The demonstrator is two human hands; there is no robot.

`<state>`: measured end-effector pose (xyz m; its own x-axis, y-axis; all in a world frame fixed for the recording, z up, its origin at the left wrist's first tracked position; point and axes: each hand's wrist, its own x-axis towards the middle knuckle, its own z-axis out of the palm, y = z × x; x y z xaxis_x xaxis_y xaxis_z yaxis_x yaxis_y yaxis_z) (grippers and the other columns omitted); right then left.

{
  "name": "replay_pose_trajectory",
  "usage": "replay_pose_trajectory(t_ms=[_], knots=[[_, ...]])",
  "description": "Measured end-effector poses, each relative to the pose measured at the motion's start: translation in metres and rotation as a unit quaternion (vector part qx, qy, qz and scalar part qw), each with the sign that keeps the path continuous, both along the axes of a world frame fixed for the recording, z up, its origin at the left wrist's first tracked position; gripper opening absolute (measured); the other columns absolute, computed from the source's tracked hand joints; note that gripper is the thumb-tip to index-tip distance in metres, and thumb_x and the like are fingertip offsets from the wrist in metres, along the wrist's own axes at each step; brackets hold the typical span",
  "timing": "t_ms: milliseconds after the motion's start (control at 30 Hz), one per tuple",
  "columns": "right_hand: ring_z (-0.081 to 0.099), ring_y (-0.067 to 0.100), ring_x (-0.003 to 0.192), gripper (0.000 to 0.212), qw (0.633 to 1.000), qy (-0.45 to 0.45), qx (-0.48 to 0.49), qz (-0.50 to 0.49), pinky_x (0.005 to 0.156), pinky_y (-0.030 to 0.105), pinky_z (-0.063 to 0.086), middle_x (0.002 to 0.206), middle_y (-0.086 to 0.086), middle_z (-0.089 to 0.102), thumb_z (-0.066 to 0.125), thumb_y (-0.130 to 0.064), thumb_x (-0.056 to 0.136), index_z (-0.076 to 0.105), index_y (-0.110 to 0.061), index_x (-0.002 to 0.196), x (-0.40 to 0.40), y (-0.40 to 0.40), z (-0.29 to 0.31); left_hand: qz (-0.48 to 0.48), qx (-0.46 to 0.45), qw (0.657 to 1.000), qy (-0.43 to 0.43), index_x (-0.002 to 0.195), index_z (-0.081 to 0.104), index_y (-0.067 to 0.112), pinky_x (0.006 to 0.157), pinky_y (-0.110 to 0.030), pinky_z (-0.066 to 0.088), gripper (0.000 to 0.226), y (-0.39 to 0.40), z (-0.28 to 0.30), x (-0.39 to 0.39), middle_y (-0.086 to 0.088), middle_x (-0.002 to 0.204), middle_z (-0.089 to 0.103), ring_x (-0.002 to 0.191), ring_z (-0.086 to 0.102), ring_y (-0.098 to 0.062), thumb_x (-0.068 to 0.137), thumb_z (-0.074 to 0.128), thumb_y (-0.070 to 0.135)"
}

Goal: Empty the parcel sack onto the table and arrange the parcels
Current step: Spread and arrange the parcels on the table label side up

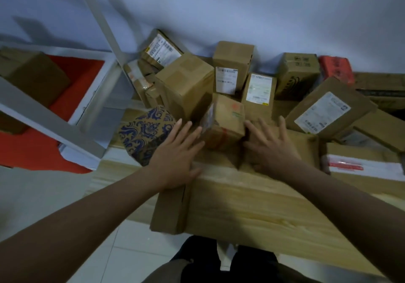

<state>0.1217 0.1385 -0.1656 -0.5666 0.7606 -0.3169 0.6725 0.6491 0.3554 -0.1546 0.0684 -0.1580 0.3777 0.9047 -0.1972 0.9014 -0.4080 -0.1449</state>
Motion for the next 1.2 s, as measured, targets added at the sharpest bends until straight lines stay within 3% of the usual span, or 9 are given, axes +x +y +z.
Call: replay_pose_trajectory(t_ms=[167,400,600,733,933,1000,1033,1100,1200], knots=[[-0.014,0.039,0.151,0.072,0.992,-0.051,-0.005,-0.117,0.113,0.072,0.000,0.165,0.010,-0.019,0.045,-0.053,0.095,0.010,-0.037,0.156,0.035,0.001,0.000,0.012,0.011,1.000,0.017,0.156,0.013,0.026,0.118,-0.054,-0.016,0.074,0.003,0.000,0.005,-0.006,0.165,-0.007,0.149,-0.018,-0.031,0.094,0.018,0.067],[-0.002,0.030,0.154,0.077,0.987,0.117,-0.009,-0.114,0.122,0.056,0.000,0.167,0.006,-0.001,0.048,-0.053,0.094,0.012,-0.028,0.157,0.000,-0.030,0.013,0.060,0.119,0.987,-0.094,0.137,0.052,0.019,0.122,-0.048,0.013,0.059,-0.024,0.012,0.003,-0.010,0.155,0.036,0.148,0.022,-0.030,0.092,0.047,0.057],[0.006,0.030,0.153,0.075,0.974,0.178,-0.024,-0.141,0.122,0.053,0.007,0.166,0.007,0.006,0.053,-0.053,0.092,0.022,-0.026,0.155,0.010,-0.053,0.012,0.233,0.109,0.961,-0.105,0.139,0.041,0.017,0.105,-0.040,0.036,0.088,-0.070,0.020,0.024,-0.006,0.136,0.044,0.126,0.040,-0.026,0.075,0.055,0.076],[0.016,0.032,0.149,0.072,0.963,0.209,-0.043,-0.165,0.121,0.052,0.013,0.162,0.011,0.016,0.057,-0.051,0.092,0.029,-0.024,0.152,0.034,-0.080,0.015,0.405,-0.007,0.906,-0.118,0.148,0.018,0.012,0.107,-0.044,0.037,0.112,-0.095,0.016,0.040,-0.012,0.143,0.035,0.133,0.038,-0.031,0.069,0.065,0.074],[0.026,0.033,0.144,0.066,0.929,0.283,-0.102,-0.216,0.115,0.048,0.024,0.157,0.012,0.027,0.056,-0.048,0.095,0.033,-0.023,0.151,0.065,-0.123,0.023,0.510,-0.018,0.781,-0.360,0.127,0.051,0.012,0.088,-0.045,0.055,0.071,-0.121,0.017,0.042,-0.005,0.112,0.064,0.104,0.063,-0.028,0.071,0.081,0.045],[0.042,0.031,0.136,0.064,0.875,0.370,-0.176,-0.259,0.109,0.045,0.037,0.151,0.011,0.040,0.058,-0.048,0.095,0.038,-0.021,0.150,0.069,-0.136,0.028,0.451,0.001,0.794,-0.406,0.131,0.051,0.019,0.087,-0.043,0.055,0.071,-0.136,0.024,0.057,0.000,0.113,0.063,0.102,0.063,-0.023,0.071,0.083,0.039],[0.050,0.028,0.128,0.062,0.823,0.427,-0.228,-0.298,0.105,0.043,0.042,0.146,0.010,0.048,0.059,-0.049,0.094,0.043,-0.021,0.147,0.070,-0.141,0.031,0.409,0.015,0.814,-0.411,0.131,0.050,0.024,0.085,-0.040,0.055,0.070,-0.145,0.027,0.066,0.002,0.112,0.062,0.100,0.062,-0.020,0.071,0.083,0.036],[0.064,0.024,0.110,0.061,0.671,0.517,-0.348,-0.402,0.099,0.044,0.050,0.132,0.008,0.060,0.056,-0.057,0.092,0.051,-0.020,0.140,0.066,-0.152,0.037,0.301,0.067,0.864,-0.398,0.129,0.051,0.028,0.081,-0.035,0.052,0.066,-0.161,0.030,0.082,0.003,0.113,0.061,0.100,0.059,-0.018,0.071,0.084,0.028],[0.071,0.035,0.099,0.070,0.456,0.565,-0.491,-0.481,0.086,0.055,0.057,0.117,0.014,0.069,0.052,-0.072,0.086,0.058,-0.014,0.125,0.059,-0.160,0.044,0.066,0.191,0.940,-0.276,0.123,0.059,0.018,0.089,-0.036,0.047,0.058,-0.173,0.029,0.094,0.000,0.123,0.063,0.114,0.057,-0.024,0.069,0.081,0.014]])
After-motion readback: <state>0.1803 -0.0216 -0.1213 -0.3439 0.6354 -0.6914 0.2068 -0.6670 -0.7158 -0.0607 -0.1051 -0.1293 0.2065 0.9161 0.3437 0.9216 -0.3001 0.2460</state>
